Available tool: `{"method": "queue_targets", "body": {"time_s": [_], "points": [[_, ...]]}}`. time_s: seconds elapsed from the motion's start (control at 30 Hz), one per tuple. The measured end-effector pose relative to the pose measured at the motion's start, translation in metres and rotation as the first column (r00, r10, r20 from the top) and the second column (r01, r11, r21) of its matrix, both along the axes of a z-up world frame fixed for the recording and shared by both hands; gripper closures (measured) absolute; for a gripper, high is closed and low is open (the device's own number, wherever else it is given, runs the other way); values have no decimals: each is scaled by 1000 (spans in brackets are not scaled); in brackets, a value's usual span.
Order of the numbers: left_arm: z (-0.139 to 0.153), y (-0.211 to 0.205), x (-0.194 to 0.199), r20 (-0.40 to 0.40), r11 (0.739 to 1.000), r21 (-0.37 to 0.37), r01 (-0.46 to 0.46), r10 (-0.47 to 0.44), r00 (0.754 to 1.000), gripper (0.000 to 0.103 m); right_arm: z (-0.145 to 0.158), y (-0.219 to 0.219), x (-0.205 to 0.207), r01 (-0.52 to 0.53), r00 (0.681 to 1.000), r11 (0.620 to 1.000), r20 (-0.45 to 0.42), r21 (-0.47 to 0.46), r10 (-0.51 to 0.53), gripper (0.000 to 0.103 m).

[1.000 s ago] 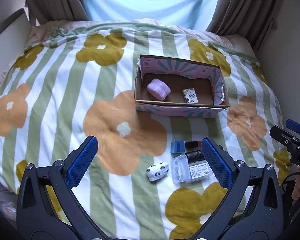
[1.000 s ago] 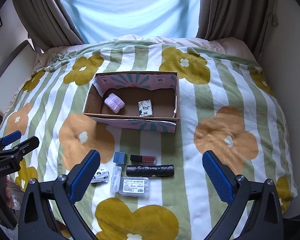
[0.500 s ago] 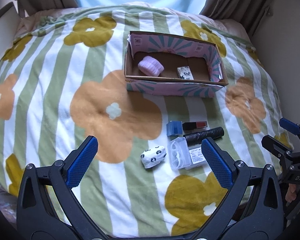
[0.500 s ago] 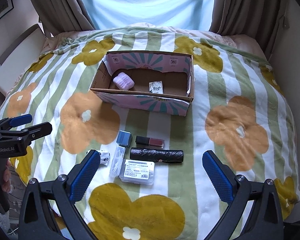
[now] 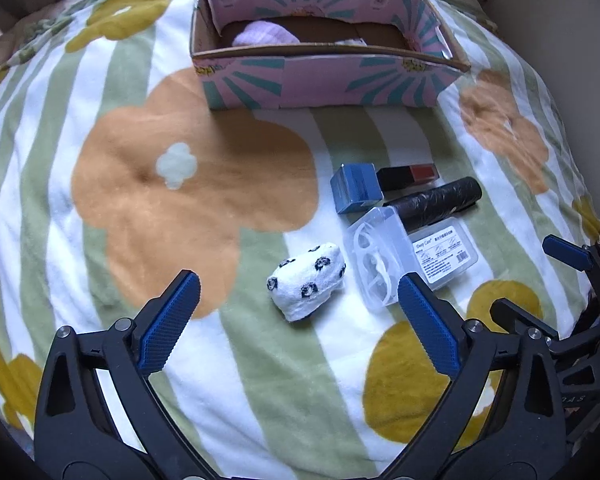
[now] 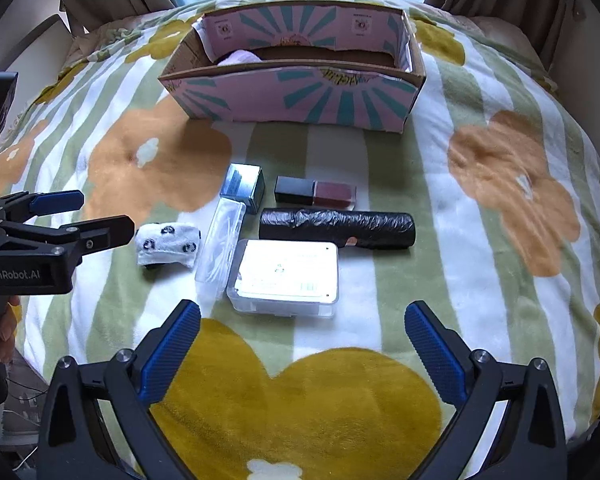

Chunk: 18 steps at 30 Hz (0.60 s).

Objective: Organize objects
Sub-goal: 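Grasp the white paw-print sock with the left tool while the right tool grasps the clear Deep Care case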

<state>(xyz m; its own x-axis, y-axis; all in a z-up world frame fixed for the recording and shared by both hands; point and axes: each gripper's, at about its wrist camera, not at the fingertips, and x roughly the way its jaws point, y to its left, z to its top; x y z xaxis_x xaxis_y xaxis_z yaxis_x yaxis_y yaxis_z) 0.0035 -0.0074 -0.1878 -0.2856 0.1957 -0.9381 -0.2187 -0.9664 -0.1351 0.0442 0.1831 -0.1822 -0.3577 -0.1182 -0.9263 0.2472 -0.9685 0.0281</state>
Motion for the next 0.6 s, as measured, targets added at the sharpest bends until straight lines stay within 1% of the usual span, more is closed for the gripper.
{"method": "queue_targets", "body": {"time_s": [0.07,0.13,0.2,0.27,0.37,0.47,0.57,0.6], "points": [[-14,4,-2,3,999,8,38,-38,999,7,-14,-3,-1,1,1000,1000,3,12,-1,1],[-29,8,-4,7,996,-1,84,-84,996,8,-26,-6,-2,1,1000,1000,5,25,-1,1],[-41,12,-7,18,992,-7,127,-127,992,14,-35,-9,-5,1,1000,1000,6,30,-1,1],[-50,15,-9,20,987,-16,163,-162,987,16,-44,-12,-7,0,1000,999,8,39,0,1],[-61,17,-12,20,982,-18,187,-187,982,17,-58,-17,-11,-3,1000,998,21,59,2,1],[-70,19,-16,31,979,-10,205,-204,978,24,-68,-19,-16,-1,999,999,34,50,0,1],[-76,23,-17,35,973,-13,231,-230,973,27,-75,-23,-20,-10,999,998,44,61,8,1],[-78,24,-17,33,970,-16,242,-242,970,31,-77,-25,-21,-13,999,998,46,69,10,1]]}}
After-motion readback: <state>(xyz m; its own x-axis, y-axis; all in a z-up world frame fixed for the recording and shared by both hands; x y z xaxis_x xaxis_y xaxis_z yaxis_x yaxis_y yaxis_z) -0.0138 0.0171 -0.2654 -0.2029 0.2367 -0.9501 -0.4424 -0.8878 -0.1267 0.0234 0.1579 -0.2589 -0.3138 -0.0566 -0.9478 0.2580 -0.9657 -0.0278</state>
